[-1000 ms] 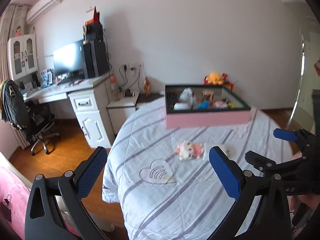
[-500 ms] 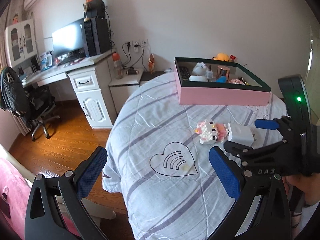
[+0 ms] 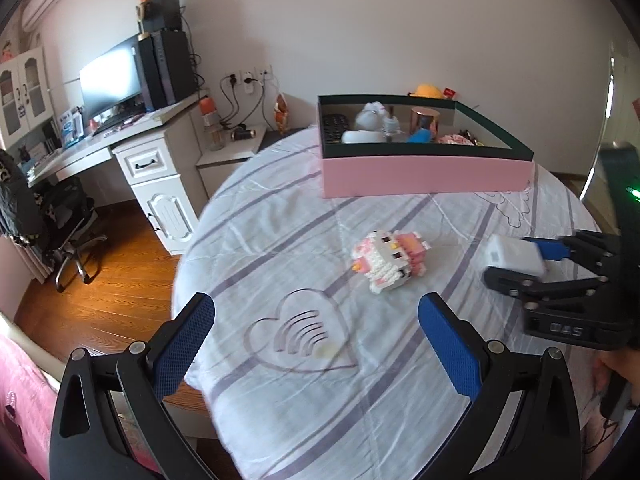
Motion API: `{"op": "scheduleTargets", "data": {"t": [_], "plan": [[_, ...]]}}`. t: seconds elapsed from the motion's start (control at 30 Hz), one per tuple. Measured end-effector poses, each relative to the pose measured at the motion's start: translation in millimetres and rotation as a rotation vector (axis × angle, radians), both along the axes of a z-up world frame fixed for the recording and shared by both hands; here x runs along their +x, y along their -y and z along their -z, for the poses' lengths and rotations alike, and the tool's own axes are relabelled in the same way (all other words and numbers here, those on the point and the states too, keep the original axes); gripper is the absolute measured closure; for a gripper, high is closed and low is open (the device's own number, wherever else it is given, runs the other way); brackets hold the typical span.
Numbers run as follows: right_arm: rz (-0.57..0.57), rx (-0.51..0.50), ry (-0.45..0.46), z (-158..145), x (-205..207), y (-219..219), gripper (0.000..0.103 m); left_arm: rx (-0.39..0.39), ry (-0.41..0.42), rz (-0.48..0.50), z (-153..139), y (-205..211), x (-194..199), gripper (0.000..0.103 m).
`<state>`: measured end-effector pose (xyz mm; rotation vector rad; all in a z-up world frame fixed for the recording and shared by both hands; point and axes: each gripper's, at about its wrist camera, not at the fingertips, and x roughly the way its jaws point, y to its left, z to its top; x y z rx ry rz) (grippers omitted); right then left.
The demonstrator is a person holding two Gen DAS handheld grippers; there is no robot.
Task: Organize rigid objects
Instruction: 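Grasp the white charger plug with the right tool while the left tool grasps the pink block figure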
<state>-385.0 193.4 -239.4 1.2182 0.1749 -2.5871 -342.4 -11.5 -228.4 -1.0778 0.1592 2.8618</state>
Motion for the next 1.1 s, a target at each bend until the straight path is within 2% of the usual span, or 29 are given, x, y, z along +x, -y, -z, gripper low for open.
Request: {"op": "scheduleTargets", "data": {"t": [0.17, 0.27, 0.5, 0.7, 0.8, 0.87, 1.03, 1.1], "plan": [[0.078, 0.019, -0.007, -2, 8, -41, 0.038, 0.001, 0.031, 0.026, 9, -25, -18, 0.000], [0.085, 0.005, -0.009, -1, 9, -52, 0.038, 0.007, 0.054, 0.033, 15, -37, -29, 0.000], [0.077, 0.020, -0.026, 3, 7, -49, 0.038, -0.025, 0.105, -0.019, 30, -49, -60, 0.000], [0.068, 0.019, -0.030, 4, 5, -49, 0.037, -0.011, 0.163, -0.028, 42, -50, -76, 0.000], [0.065, 0.015, -0.031, 5, 5, -49, 0.037, 0.022, 0.170, -0.024, 43, -46, -77, 0.001], [0.067, 0.013, -0.033, 5, 4, -49, 0.037, 0.033, 0.163, -0.017, 42, -45, -76, 0.007], [0.066, 0.016, -0.034, 5, 4, -49, 0.037, 0.048, 0.133, 0.040, 38, -50, -71, 0.041], [0.066, 0.016, -0.034, 5, 4, -49, 0.037, 0.041, 0.128, 0.051, 38, -52, -70, 0.042]]}}
